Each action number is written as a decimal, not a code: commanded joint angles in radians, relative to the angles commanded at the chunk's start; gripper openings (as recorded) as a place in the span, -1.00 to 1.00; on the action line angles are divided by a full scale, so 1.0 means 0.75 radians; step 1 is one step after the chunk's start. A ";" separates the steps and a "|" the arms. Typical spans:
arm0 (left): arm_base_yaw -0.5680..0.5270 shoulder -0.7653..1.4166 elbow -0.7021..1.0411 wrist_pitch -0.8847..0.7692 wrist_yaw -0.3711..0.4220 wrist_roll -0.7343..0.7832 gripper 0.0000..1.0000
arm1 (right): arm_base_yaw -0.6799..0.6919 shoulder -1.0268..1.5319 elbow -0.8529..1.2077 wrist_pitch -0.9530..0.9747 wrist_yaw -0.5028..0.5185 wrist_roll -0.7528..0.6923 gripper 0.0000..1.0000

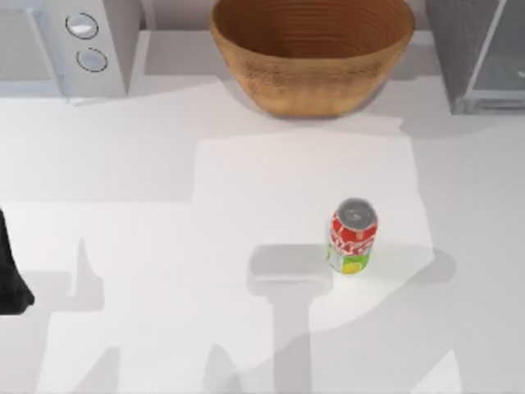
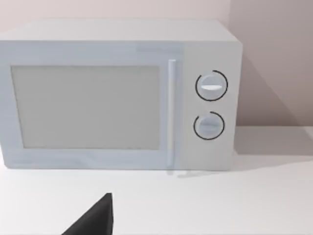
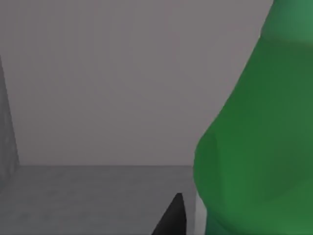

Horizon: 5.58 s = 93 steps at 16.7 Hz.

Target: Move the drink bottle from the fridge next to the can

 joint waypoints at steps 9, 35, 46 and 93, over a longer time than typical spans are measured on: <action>0.000 0.000 0.000 0.000 0.000 0.000 1.00 | 0.000 -0.096 0.019 -0.119 -0.003 0.003 -1.00; 0.000 0.000 0.000 0.000 0.000 0.000 1.00 | 0.261 -0.565 -1.052 0.463 0.223 0.038 -1.00; 0.000 0.000 0.000 0.000 0.000 0.000 1.00 | 0.893 -0.578 -1.500 0.852 0.827 0.038 -1.00; 0.000 0.000 0.000 0.000 0.000 0.000 1.00 | 0.960 -0.831 -1.663 0.781 0.898 0.049 1.00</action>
